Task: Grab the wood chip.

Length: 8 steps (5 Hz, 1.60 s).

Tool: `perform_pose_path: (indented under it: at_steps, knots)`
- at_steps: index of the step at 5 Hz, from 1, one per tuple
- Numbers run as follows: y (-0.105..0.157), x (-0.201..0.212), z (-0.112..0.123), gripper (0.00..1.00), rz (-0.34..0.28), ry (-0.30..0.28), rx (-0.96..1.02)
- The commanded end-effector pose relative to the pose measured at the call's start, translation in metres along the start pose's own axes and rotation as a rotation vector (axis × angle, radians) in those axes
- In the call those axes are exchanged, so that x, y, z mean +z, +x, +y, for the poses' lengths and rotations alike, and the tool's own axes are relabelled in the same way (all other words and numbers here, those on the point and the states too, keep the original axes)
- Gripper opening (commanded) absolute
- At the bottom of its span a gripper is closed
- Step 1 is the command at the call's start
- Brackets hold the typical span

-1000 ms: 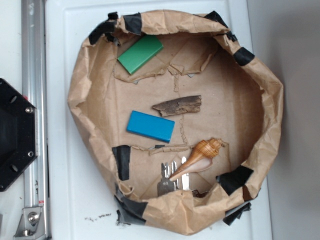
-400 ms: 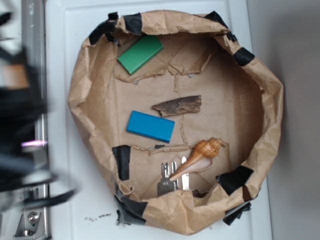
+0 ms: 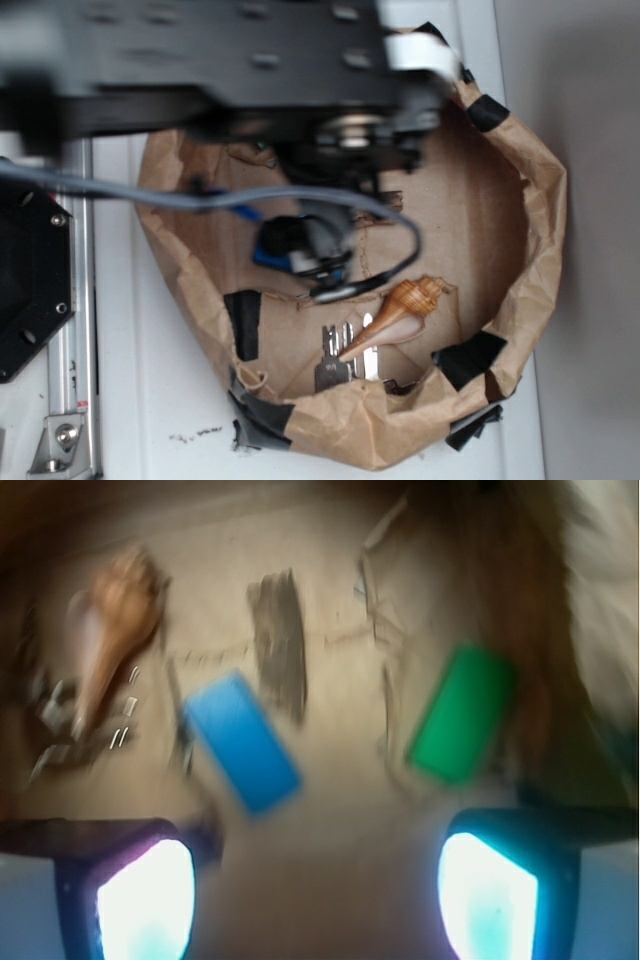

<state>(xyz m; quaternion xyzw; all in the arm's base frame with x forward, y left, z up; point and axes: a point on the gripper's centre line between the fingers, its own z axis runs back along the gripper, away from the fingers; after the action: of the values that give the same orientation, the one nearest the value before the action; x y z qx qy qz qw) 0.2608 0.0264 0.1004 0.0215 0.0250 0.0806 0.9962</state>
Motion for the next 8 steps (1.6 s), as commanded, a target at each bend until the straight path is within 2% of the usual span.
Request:
perform_pose_path:
  at_steps: [1,2,3,5,6,8]
  knots:
    - [0.047,-0.017,-0.006,1.00,-0.133,-0.017,-0.090]
    - [0.050,-0.043,-0.012,1.00,-0.132,-0.023,-0.182]
    - [0.039,-0.058,-0.015,1.00,-0.128,-0.033,-0.225]
    - [0.043,-0.091,-0.027,1.00,-0.107,-0.054,-0.259]
    - [0.035,-0.112,-0.030,0.00,-0.066,-0.042,-0.269]
    - [0.026,-0.105,-0.028,0.00,-0.079,-0.027,-0.266]
